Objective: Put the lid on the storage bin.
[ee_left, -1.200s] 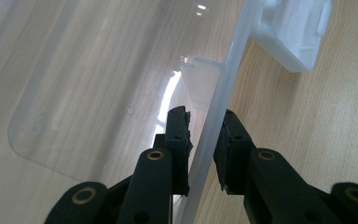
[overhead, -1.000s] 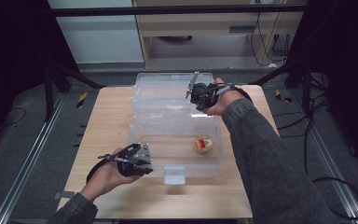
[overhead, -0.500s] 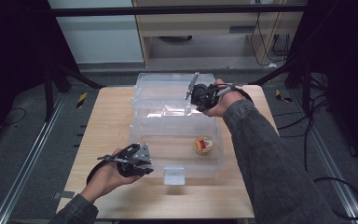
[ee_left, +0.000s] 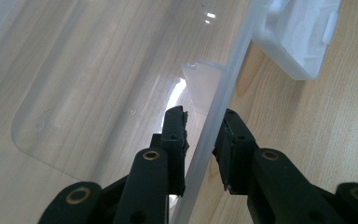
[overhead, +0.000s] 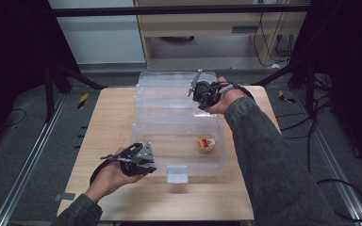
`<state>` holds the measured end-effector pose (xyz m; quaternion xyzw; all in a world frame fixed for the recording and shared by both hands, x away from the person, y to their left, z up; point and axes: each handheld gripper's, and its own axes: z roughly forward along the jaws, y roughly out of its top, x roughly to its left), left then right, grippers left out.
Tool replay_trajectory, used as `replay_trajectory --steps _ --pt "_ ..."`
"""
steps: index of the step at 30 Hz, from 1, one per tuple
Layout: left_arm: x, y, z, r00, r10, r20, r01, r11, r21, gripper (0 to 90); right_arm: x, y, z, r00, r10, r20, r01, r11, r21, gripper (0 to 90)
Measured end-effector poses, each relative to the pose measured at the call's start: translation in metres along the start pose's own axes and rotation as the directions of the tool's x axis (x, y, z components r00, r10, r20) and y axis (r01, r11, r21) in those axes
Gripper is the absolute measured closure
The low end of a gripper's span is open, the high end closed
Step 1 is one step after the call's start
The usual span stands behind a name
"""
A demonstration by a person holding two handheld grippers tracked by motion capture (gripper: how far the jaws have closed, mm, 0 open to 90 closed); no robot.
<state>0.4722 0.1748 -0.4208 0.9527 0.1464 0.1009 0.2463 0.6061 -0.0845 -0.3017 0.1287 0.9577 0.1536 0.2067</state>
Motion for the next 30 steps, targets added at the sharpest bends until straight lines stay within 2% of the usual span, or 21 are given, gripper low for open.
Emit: replay_trajectory --steps 30 --pt "-0.001 0.000 0.001 0.9999 -0.010 -0.007 0.010 0.9999 -0.005 72.7 0.017 -0.002 -0.014 0.9999 0.009 -0.013 -0.010 0.9987 -0.050 83.1"
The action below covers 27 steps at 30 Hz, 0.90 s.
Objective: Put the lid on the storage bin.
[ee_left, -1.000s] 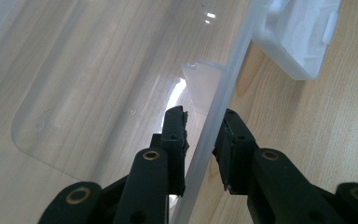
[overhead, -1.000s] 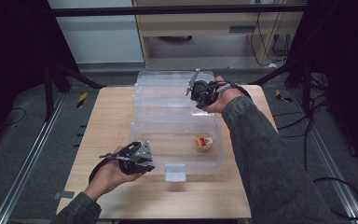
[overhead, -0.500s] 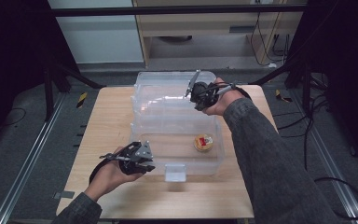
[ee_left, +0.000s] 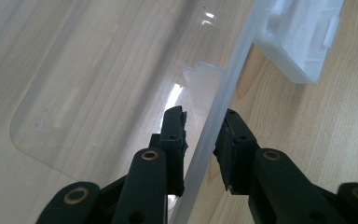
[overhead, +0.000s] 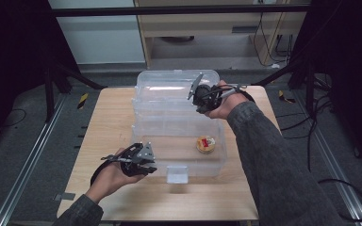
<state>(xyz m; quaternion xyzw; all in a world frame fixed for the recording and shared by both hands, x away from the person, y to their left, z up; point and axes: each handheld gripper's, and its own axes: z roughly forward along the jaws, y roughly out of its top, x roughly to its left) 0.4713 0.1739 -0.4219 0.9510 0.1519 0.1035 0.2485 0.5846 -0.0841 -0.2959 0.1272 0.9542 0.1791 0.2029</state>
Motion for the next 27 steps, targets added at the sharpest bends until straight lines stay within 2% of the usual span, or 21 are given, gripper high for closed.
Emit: replay_trajectory --steps 12,18,27 --pt "-0.0016 -0.0004 0.0002 0.9999 -0.009 -0.009 0.009 1.0000 -0.004 71.9 0.0072 -0.0007 -0.0039 1.0000 -0.001 0.008 0.001 1.0000 0.000 82.9" --pt "-0.0015 -0.0007 0.0007 0.9998 -0.013 -0.015 0.013 0.9999 -0.011 71.6 0.0027 -0.0012 -0.0013 0.9998 0.018 0.003 -0.018 0.9998 -0.002 82.2" --pt "-0.0015 -0.0006 0.0008 0.9998 -0.014 -0.014 0.014 0.9998 -0.010 71.4 0.0089 -0.0019 -0.0046 1.0000 0.003 0.007 -0.003 0.9999 -0.010 82.7"
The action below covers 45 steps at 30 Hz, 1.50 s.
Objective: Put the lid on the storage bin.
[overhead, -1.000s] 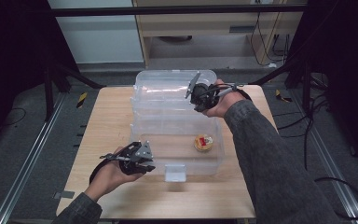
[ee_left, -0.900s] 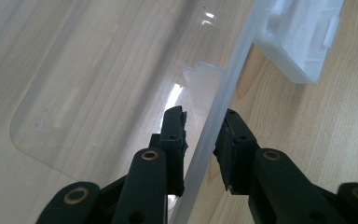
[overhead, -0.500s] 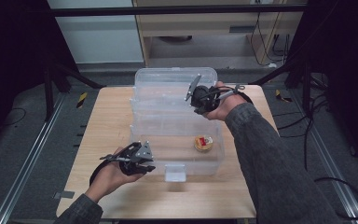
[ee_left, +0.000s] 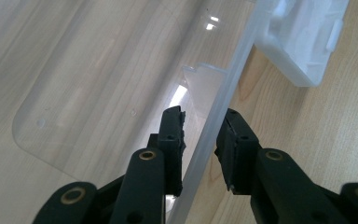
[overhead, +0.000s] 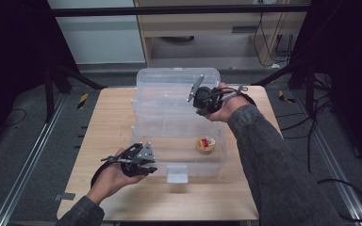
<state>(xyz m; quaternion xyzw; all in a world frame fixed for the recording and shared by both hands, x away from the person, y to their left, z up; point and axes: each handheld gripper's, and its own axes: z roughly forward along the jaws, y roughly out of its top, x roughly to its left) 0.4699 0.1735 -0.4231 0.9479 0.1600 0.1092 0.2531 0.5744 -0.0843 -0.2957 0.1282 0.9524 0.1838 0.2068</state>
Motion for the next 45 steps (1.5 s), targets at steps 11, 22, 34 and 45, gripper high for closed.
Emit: replay_trajectory --steps 11,22,34,45 --pt "-0.001 0.000 0.000 1.0000 0.000 -0.007 0.000 1.0000 -0.001 70.7 0.011 -0.003 -0.006 0.9999 -0.005 0.011 0.005 0.9998 -0.017 82.7" --pt "-0.002 0.000 0.000 0.9999 -0.002 -0.012 0.002 1.0000 -0.003 70.5 0.021 -0.006 -0.010 0.9996 -0.020 0.022 0.020 0.9996 -0.021 82.6" --pt "-0.002 -0.001 0.000 0.9999 -0.002 -0.015 0.002 1.0000 -0.003 70.1 0.034 -0.012 -0.015 0.9988 -0.031 0.039 0.032 0.9988 -0.036 82.3" --pt "-0.003 -0.001 0.001 0.9999 -0.006 -0.016 0.006 0.9999 -0.010 69.8 0.043 -0.015 -0.017 0.9987 -0.032 0.041 0.033 0.9985 -0.044 82.0"
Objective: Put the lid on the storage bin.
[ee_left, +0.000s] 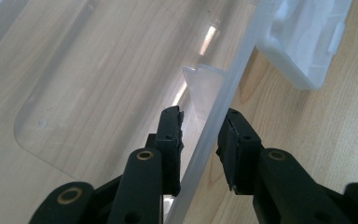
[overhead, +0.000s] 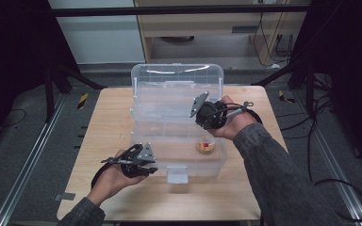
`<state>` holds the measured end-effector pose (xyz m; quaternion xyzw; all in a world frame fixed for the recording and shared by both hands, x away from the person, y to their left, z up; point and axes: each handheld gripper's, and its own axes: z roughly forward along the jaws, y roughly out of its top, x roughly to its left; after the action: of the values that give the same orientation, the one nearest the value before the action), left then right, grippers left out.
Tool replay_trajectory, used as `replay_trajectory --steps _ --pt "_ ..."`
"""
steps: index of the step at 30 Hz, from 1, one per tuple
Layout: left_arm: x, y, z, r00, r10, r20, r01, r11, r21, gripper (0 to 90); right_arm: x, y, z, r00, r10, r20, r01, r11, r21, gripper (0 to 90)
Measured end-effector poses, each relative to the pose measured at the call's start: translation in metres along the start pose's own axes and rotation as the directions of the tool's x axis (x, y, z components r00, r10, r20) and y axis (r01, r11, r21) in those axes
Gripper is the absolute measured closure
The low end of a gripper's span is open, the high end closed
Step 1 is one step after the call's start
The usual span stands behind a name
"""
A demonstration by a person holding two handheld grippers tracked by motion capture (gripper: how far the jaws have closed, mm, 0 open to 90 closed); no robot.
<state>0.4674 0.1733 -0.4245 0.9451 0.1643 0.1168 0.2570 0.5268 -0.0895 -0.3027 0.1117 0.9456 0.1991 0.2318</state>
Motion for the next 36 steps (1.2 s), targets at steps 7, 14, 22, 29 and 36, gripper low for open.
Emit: replay_trajectory --steps 7,14,22,29,36 --pt "0.000 0.000 0.000 1.0000 -0.004 0.000 0.004 1.0000 -0.007 69.7 0.003 -0.002 -0.001 1.0000 -0.002 0.000 0.002 1.0000 -0.003 81.9" --pt "0.000 -0.001 0.001 0.9999 -0.010 0.004 0.010 0.9999 -0.012 69.4 0.006 -0.003 -0.002 1.0000 -0.010 0.000 0.010 0.9999 -0.002 81.7" --pt "0.000 -0.001 0.002 0.9999 -0.015 0.008 0.016 0.9997 -0.019 69.2 0.009 -0.004 -0.002 0.9999 -0.013 -0.002 0.013 0.9999 -0.003 81.6" --pt "0.000 -0.001 0.002 0.9998 -0.017 0.010 0.017 0.9996 -0.020 69.0 0.012 -0.005 -0.002 1.0000 -0.009 -0.004 0.009 0.9999 -0.011 81.5" --pt "0.000 -0.001 0.002 0.9998 -0.017 0.006 0.017 0.9996 -0.020 68.6 0.014 -0.006 -0.003 0.9999 -0.014 -0.004 0.013 0.9998 -0.012 81.5"
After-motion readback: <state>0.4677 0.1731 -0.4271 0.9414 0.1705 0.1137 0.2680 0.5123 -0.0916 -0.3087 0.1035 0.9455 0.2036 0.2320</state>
